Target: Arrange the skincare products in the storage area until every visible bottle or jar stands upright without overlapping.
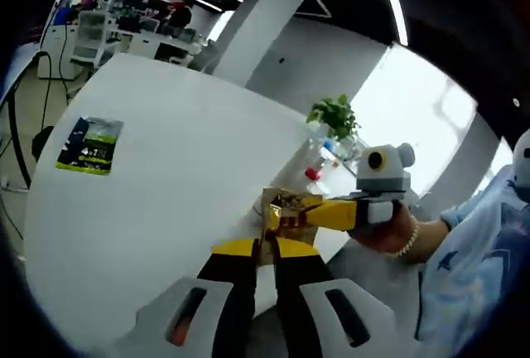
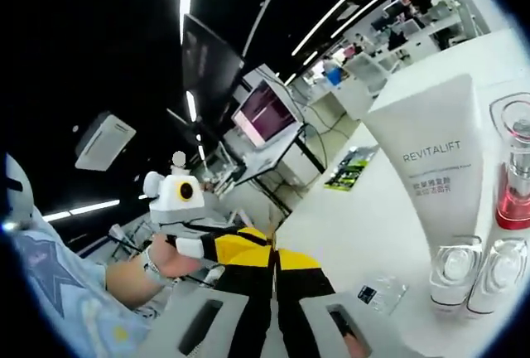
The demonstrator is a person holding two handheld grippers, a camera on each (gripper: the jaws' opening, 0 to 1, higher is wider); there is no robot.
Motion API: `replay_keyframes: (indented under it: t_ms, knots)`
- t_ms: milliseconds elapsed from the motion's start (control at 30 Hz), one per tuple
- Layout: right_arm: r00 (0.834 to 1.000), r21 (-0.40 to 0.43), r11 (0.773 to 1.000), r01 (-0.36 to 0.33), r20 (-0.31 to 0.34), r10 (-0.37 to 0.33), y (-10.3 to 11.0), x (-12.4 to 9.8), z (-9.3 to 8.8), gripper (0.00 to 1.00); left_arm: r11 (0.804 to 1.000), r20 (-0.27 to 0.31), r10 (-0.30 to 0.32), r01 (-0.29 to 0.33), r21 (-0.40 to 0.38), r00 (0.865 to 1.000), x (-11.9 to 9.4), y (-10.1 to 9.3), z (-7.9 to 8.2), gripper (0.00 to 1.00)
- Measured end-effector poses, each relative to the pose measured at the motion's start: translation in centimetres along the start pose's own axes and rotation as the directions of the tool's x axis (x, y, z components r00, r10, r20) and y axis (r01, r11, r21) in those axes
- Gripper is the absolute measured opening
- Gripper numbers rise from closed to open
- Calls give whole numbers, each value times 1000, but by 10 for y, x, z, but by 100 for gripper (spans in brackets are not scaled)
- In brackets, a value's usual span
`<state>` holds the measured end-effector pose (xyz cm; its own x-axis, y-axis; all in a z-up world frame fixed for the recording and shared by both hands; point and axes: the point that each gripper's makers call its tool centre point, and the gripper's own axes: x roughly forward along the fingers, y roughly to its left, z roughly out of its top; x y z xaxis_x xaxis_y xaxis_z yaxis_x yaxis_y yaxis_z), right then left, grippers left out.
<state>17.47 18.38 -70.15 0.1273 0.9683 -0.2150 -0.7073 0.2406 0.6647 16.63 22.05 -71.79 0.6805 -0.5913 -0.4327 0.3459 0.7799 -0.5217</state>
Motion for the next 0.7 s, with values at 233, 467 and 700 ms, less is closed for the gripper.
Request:
replay_keyframes:
  t_ms: [233, 467, 700]
  knots:
    - [1000, 22, 1000, 7, 29, -7, -3, -1, 5, 0, 997, 30, -27, 29, -70, 999, 0, -4, 3, 0]
    - [998, 40, 999, -5, 70, 2, -2, -1, 10, 2, 964, 209, -73, 122, -235, 975, -11, -2, 33, 0]
    - [999, 29, 999, -46, 29, 45, 6, 6, 1, 6, 943, 289, -60, 149, -296, 955, -15, 3, 43, 0]
